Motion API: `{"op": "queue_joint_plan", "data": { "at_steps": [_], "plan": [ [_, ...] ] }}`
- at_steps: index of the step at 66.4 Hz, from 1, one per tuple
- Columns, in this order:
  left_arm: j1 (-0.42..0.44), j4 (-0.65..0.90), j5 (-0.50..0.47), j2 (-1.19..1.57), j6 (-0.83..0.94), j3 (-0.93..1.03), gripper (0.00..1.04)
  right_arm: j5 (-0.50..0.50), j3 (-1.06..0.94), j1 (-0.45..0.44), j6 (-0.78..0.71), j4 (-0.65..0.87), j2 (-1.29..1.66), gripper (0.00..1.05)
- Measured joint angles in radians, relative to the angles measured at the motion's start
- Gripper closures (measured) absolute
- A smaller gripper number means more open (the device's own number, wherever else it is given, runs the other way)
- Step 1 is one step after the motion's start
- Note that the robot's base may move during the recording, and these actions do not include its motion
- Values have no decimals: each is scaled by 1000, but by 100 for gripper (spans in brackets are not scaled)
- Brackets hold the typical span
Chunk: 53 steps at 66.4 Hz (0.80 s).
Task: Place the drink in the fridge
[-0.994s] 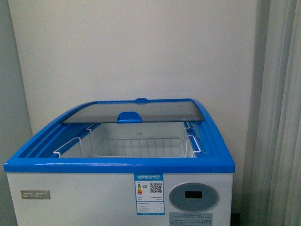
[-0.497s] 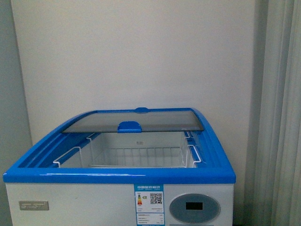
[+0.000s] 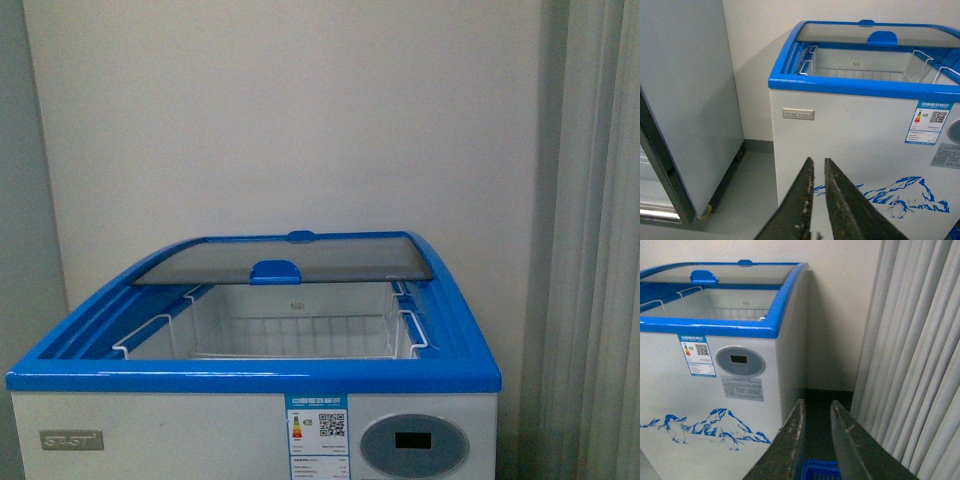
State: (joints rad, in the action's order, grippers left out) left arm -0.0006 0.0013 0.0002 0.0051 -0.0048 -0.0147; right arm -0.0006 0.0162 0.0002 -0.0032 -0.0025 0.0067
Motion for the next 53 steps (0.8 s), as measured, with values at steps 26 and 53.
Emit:
{"op": "queue_joint_plan", "data": {
  "at_steps": [26, 53],
  "plan": [
    [0, 0, 0, 0, 0, 0, 14, 0, 0, 0, 0, 0, -1, 14],
    [0, 0, 0, 0, 0, 0, 8, 0, 0, 0, 1, 0, -1, 8]
  ]
}}
